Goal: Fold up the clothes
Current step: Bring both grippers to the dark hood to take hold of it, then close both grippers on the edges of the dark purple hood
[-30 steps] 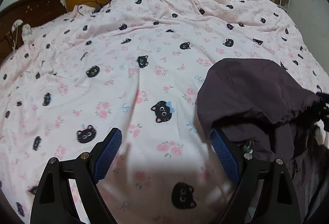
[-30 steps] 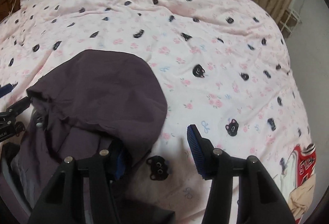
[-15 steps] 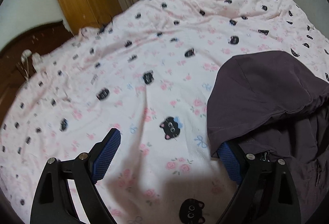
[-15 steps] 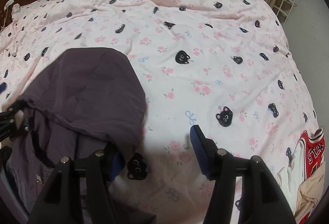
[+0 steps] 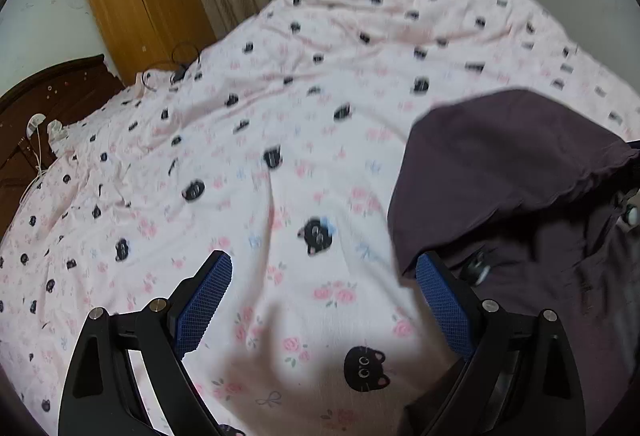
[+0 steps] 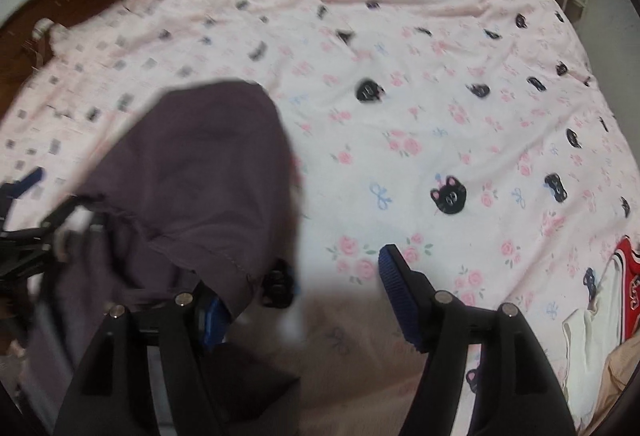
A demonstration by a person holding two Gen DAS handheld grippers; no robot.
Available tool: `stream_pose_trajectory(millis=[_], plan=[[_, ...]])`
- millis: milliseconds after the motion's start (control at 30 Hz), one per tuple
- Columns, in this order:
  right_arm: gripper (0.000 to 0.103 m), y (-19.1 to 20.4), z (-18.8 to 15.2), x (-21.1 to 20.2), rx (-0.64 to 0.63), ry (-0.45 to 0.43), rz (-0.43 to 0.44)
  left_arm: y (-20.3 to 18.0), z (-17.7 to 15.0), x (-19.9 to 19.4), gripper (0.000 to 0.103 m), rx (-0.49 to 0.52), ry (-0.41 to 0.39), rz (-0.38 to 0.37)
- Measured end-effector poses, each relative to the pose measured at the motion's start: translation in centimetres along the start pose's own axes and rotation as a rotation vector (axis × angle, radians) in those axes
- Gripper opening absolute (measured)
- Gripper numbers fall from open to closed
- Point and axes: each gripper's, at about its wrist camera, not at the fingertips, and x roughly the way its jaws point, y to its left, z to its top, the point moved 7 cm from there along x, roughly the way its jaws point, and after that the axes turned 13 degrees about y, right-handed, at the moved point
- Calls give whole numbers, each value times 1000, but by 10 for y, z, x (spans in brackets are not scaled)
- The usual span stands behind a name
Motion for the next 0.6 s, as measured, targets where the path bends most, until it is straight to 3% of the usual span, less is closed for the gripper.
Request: stream_pose_trajectory(millis=[67,167,367,433,500,600], plan=[[69,7,4,-17,-18,-45,37,3,9,-11,92,-21,-33,-21],[69,17,15,-32,-48,-93,-1,7,26,-18,92,-63,-69,-37],[69,19,23,-2,-74,10,-130,0,55,1,92,-56,-38,-6],[69,20,25,7,-83,45,-174,-6,56,19,92,-34,14,-6],[69,18,21,10,-71,80,-89,-8,54,30,92,-30,54,-45],[71,16,17,-3,-39,114,187,-6,50,39,92,-45,84,-140]])
